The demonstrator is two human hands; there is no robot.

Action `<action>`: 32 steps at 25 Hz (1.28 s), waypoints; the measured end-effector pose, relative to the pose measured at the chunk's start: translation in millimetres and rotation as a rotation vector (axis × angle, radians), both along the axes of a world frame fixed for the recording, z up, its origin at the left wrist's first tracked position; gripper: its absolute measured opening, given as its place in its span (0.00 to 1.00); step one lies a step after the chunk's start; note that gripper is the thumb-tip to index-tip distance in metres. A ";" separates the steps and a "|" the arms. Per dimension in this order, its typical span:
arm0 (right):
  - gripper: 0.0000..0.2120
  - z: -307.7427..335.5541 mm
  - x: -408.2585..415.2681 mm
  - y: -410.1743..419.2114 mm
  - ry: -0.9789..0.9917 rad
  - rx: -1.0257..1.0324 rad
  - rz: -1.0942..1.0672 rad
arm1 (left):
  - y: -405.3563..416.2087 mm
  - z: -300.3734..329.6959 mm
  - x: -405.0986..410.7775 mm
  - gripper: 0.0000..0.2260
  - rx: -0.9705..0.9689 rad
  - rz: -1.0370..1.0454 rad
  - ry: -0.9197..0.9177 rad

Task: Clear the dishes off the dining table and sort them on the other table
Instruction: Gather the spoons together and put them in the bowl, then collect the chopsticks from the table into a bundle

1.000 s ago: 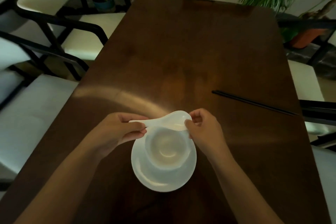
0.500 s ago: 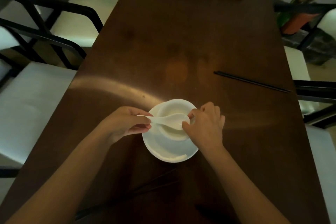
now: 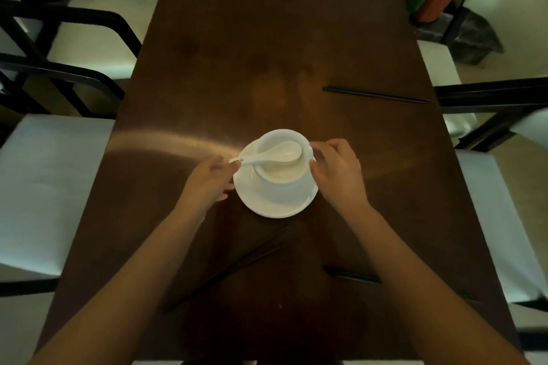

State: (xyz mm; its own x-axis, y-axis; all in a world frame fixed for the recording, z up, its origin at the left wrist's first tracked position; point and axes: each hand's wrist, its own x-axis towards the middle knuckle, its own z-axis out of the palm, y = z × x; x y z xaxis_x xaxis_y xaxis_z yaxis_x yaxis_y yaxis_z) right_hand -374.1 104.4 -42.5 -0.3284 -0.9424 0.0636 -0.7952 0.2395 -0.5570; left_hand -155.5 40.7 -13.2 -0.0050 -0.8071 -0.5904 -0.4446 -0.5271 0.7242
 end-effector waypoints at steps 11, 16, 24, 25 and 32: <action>0.25 -18.7 -31.2 176.0 0.201 0.574 0.139 | 103.8 -48.9 17.9 0.15 -0.372 -0.982 -0.740; 0.11 -27.0 -27.1 198.8 0.356 0.525 0.156 | 114.3 -52.5 17.2 0.04 -0.460 -1.024 -0.698; 0.12 -31.2 -29.4 195.0 0.450 0.406 0.352 | 113.3 -51.5 3.0 0.02 -0.447 -1.028 -0.571; 0.13 -31.8 -30.7 195.5 0.470 0.415 0.378 | 112.6 -49.5 0.5 0.03 -0.439 -1.002 -0.536; 0.09 1.9 -39.4 182.8 0.563 0.221 0.453 | 85.7 -20.9 -32.0 0.05 0.054 -0.564 0.075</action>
State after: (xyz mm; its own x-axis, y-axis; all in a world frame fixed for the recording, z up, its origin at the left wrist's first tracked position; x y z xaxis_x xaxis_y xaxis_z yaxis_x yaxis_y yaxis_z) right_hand -413.5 287.1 -40.5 0.1207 -0.9878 -0.0989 -0.9927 -0.1199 -0.0146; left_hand -187.4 126.4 -34.1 -0.4697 -0.6362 -0.6120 -0.6162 -0.2601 0.7434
